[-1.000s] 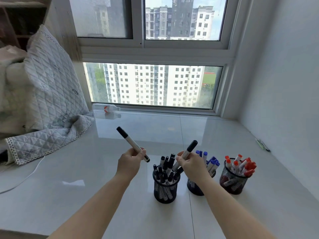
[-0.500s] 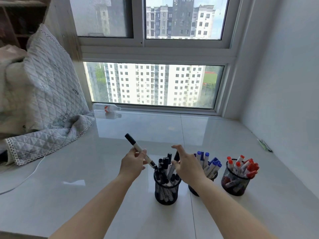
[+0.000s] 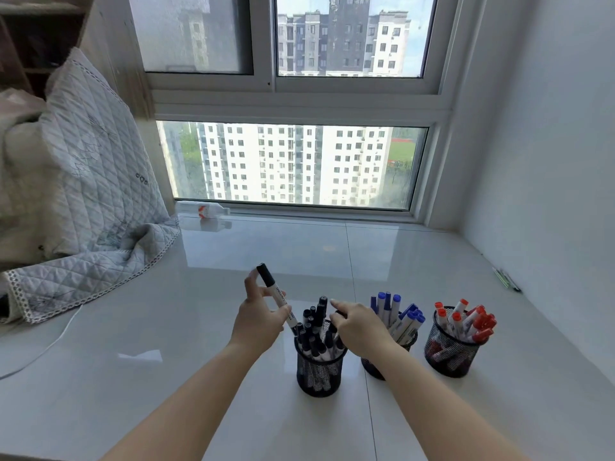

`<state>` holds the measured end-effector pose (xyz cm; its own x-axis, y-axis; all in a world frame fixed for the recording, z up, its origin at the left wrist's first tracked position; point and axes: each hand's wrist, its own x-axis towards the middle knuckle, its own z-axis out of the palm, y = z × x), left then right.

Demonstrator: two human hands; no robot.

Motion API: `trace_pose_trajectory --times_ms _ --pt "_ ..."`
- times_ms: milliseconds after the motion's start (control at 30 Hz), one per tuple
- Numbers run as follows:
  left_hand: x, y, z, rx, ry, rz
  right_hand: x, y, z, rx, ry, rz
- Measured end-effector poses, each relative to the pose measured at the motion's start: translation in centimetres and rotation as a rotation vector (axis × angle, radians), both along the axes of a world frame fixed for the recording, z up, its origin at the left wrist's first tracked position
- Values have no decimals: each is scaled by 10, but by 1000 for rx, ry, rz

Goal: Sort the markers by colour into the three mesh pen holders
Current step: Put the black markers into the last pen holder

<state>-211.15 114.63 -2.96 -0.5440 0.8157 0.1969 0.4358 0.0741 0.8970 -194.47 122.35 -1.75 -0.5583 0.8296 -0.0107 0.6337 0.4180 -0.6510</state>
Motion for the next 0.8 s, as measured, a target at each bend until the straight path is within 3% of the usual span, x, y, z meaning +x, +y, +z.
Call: trace_pose_trajectory --times_ms 200,433,800 --pt "-2 -2 0 54 134 21 8 1 5 -77 14 25" --pt "5 3 -6 147 101 55 21 -1 5 0 108 -15" --pt "17 -1 -28 57 133 8 35 0 -5 65 177 -36"
